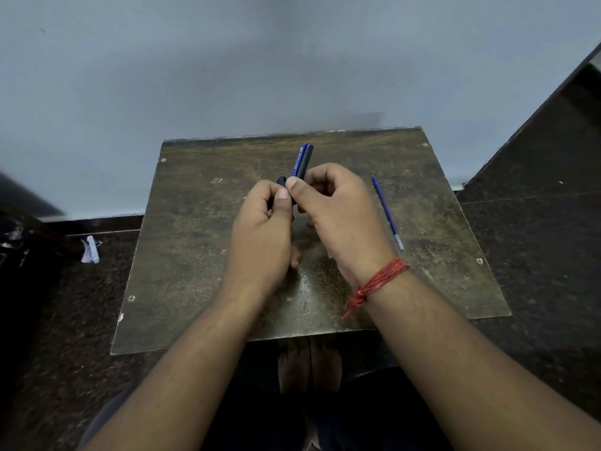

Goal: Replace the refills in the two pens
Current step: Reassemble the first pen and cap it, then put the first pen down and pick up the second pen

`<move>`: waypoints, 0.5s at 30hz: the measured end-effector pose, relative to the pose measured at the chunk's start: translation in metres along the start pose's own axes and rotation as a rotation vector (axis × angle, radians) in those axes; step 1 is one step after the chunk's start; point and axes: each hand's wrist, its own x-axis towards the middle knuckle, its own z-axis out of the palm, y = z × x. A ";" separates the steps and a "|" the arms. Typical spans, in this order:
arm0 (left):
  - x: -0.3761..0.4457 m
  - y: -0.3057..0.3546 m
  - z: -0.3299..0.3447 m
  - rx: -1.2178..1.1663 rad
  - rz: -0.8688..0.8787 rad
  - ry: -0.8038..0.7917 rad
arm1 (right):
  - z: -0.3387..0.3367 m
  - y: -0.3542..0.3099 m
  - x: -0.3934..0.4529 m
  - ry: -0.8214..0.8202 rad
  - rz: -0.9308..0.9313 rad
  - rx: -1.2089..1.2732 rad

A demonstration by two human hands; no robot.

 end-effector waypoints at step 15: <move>0.016 -0.007 -0.030 0.287 0.151 0.272 | -0.065 0.016 0.035 0.114 -0.069 -0.859</move>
